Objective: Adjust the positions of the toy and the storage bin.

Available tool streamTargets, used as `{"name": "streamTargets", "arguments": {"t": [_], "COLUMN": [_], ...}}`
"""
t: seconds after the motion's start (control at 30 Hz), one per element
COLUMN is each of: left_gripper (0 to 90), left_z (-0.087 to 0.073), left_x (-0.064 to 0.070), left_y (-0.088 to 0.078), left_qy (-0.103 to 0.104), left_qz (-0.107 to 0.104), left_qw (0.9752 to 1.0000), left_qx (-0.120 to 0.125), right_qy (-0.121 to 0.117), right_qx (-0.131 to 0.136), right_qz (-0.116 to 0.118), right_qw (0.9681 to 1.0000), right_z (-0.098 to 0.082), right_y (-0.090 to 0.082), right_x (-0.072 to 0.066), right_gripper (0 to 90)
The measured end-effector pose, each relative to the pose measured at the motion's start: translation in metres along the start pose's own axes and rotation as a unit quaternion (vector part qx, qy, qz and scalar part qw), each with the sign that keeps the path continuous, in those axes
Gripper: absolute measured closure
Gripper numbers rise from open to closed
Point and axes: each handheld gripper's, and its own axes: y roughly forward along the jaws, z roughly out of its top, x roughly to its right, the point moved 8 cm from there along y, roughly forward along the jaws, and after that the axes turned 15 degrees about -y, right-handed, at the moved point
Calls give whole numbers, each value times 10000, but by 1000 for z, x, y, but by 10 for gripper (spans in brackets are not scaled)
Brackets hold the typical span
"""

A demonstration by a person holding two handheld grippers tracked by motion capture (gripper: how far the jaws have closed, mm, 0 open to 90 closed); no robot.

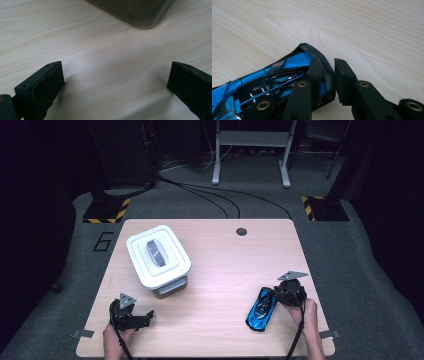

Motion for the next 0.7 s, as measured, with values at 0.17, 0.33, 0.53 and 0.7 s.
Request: {"name": "streamTargets", "arguments": {"t": [0.17, 0.33, 0.53, 0.7], "left_gripper": [6, 6, 6, 6], "left_z": [0, 0, 0, 0], "left_x": [0, 0, -1, -1], "left_y": [0, 0, -1, -1], "left_qy": [-5, 3, 61, 63], "left_qz": [0, 1, 6, 6], "left_qw": [10000, 10000, 10000, 10000], "left_qx": [-2, -7, -53, -51], "right_qy": [-57, -11, 171, 739], "right_qx": [-11, -8, -3, 243], "right_qz": [-20, -67, -186, -273], "right_qw": [10000, 10000, 9997, 9966], "right_z": [7, 11, 11, 6], "right_y": [4, 8, 8, 0], "right_x": [2, 4, 3, 0], "right_gripper": [754, 751, 731, 535]}}
